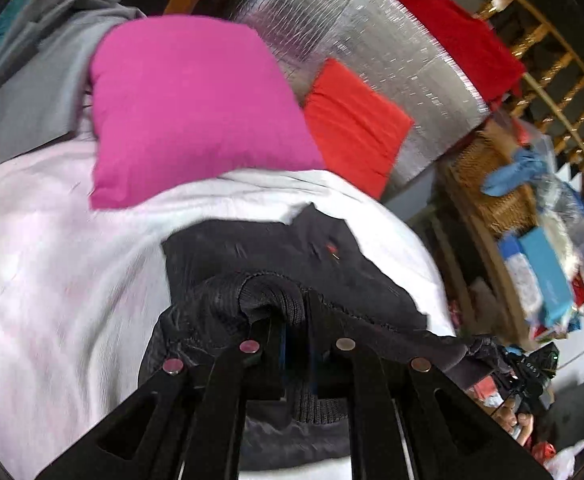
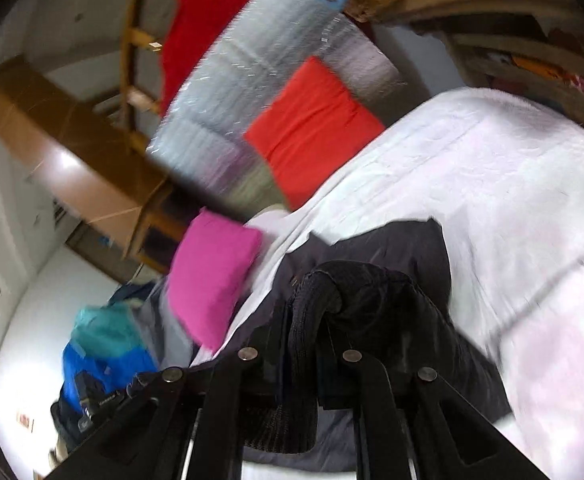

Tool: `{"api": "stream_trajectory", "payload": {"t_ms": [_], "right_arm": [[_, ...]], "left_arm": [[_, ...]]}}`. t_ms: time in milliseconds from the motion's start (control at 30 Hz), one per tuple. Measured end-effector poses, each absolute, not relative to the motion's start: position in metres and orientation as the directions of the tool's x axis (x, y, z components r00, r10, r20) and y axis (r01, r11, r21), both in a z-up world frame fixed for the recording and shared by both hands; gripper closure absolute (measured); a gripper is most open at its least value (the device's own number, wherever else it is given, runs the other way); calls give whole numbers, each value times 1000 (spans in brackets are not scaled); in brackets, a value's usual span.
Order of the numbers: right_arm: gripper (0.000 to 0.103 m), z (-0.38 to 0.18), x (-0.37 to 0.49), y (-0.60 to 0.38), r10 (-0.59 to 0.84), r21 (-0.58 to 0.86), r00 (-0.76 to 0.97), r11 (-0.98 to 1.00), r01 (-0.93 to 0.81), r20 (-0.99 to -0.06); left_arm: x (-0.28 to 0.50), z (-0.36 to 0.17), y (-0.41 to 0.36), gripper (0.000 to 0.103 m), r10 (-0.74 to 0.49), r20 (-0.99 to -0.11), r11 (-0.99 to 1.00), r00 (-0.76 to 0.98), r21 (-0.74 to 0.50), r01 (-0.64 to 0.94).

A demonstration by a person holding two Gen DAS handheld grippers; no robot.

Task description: Fold large clothes

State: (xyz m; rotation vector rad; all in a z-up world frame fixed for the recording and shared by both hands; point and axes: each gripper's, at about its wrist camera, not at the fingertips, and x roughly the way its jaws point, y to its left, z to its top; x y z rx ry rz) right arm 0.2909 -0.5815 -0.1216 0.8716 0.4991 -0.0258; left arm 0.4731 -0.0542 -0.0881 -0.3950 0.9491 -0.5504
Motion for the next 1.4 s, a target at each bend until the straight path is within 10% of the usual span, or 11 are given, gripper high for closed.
{"api": "stream_trajectory", "payload": {"t_ms": [433, 533, 600, 667, 800, 1400], "right_arm": [[89, -238, 438, -664, 212, 880, 882, 333, 340, -421], [76, -259, 438, -680, 235, 938, 915, 200, 283, -326], [37, -260, 420, -688, 174, 964, 954, 150, 219, -244], [9, -254, 386, -699, 39, 973, 979, 126, 195, -201], [9, -232, 335, -705, 36, 956, 979, 227, 186, -199], [9, -284, 211, -540, 328, 921, 889, 328, 211, -320]], "left_arm": [[616, -183, -112, 89, -567, -695, 820, 442, -528, 221], [621, -191, -119, 87, -555, -707, 830, 438, -502, 242], [621, -191, -119, 80, -562, -702, 826, 438, -503, 253], [614, -181, -111, 44, -573, -648, 813, 502, -527, 248], [572, -137, -75, 24, -531, -491, 801, 690, -558, 219], [390, -221, -69, 21, -518, -720, 793, 461, -606, -56]]}}
